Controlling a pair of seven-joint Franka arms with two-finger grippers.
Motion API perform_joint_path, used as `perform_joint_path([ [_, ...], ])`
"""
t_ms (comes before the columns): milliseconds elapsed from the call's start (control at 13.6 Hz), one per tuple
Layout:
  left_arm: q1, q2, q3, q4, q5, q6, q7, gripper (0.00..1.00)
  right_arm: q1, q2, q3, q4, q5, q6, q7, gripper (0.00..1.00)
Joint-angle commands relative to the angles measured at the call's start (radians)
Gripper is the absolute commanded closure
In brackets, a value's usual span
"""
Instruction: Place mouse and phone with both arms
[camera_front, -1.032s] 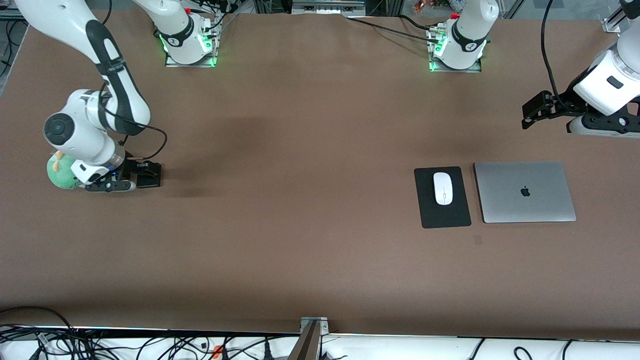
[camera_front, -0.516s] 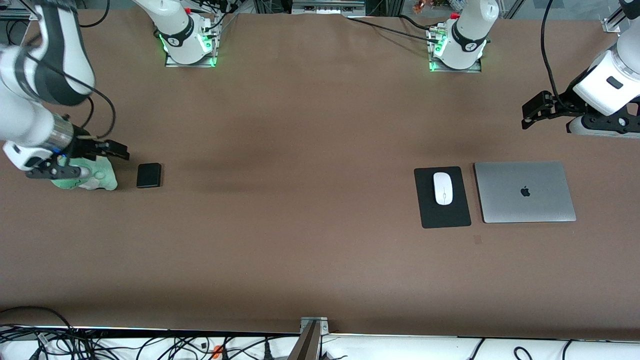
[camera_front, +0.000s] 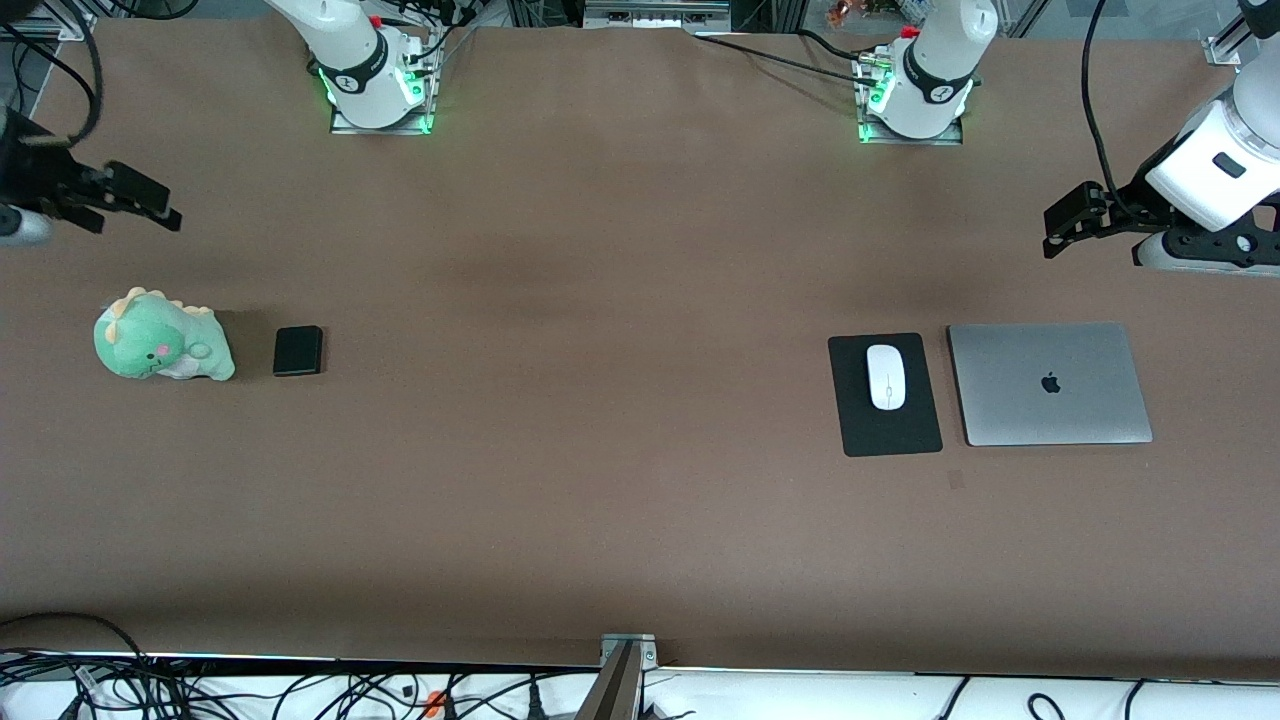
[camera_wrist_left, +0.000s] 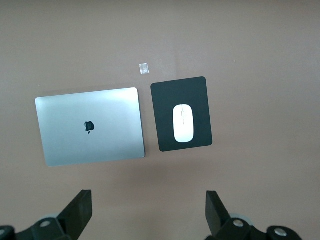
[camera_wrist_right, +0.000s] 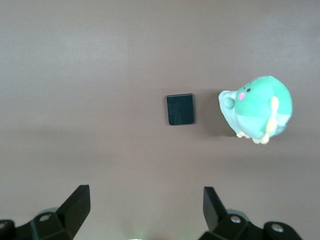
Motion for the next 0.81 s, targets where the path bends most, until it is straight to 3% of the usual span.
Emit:
perform_joint_path([
  [0, -0.005, 0.011, -0.001, 0.031, 0.02, -0.022, -0.003, 0.0, -0.075, 0.021, 0.075, 0.104, -0.022, -0.081, 0.017, 0.0],
  [737, -0.005, 0.012, -0.001, 0.031, 0.022, -0.019, -0.003, 0.0, -0.074, 0.018, 0.081, 0.098, -0.056, -0.079, 0.046, 0.0],
])
